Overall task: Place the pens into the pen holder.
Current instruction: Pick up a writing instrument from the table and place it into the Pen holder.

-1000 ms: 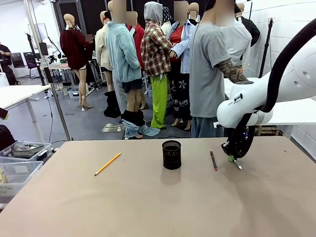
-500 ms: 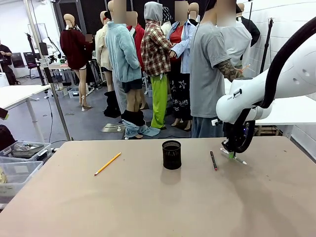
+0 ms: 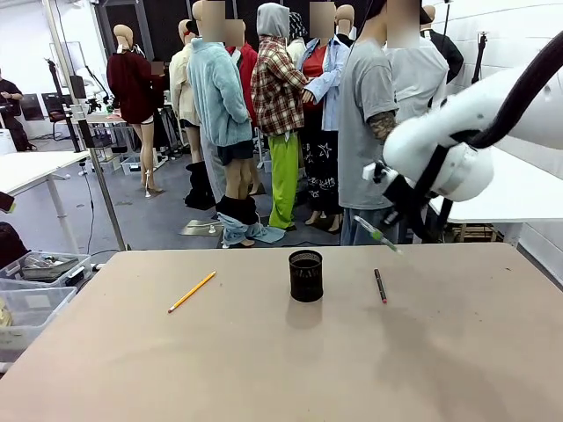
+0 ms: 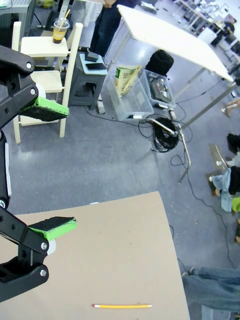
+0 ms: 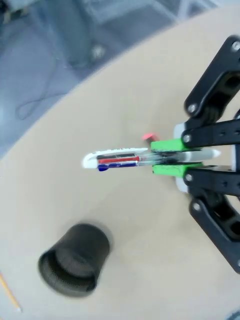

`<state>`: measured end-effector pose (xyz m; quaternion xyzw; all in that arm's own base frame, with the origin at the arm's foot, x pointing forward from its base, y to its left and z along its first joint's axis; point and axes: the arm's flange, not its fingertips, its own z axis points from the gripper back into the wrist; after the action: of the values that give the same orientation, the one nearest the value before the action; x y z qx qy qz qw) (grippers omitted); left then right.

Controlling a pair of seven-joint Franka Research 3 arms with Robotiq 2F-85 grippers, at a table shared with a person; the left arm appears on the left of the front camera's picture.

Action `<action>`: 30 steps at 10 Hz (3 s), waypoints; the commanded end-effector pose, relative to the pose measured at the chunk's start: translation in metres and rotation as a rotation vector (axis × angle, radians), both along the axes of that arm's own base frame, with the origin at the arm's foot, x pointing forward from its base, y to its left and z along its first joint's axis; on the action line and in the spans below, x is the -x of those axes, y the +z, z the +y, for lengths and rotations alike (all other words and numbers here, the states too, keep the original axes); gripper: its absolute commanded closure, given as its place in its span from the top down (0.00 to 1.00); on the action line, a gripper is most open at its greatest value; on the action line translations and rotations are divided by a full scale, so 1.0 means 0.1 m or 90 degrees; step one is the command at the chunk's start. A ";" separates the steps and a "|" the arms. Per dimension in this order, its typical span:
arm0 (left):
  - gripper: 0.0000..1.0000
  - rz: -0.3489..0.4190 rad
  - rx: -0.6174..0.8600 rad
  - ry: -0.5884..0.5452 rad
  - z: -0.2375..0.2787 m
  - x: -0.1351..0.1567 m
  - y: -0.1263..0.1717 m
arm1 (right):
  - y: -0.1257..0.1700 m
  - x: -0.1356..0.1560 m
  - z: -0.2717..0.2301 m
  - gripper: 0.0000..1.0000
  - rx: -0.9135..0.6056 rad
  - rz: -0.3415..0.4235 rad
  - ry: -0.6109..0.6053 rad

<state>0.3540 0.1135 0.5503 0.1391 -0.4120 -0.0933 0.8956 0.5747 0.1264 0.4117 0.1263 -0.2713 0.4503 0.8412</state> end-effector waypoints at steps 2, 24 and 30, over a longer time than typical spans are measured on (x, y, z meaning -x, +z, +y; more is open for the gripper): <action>1.00 0.001 -0.002 0.004 0.02 0.01 0.00 | -0.04 0.17 0.03 0.00 -0.227 -0.061 0.182; 1.00 0.001 -0.002 0.004 0.02 0.01 0.00 | -0.81 -0.21 0.88 0.71 -0.333 0.065 0.372; 1.00 0.001 -0.002 0.004 0.02 0.01 0.00 | 0.06 0.19 0.23 0.71 -0.015 0.119 0.033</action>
<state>0.3539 0.1136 0.5504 0.1391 -0.4121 -0.0931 0.8956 0.5642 0.1326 0.4093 0.2123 -0.2697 0.4917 0.8003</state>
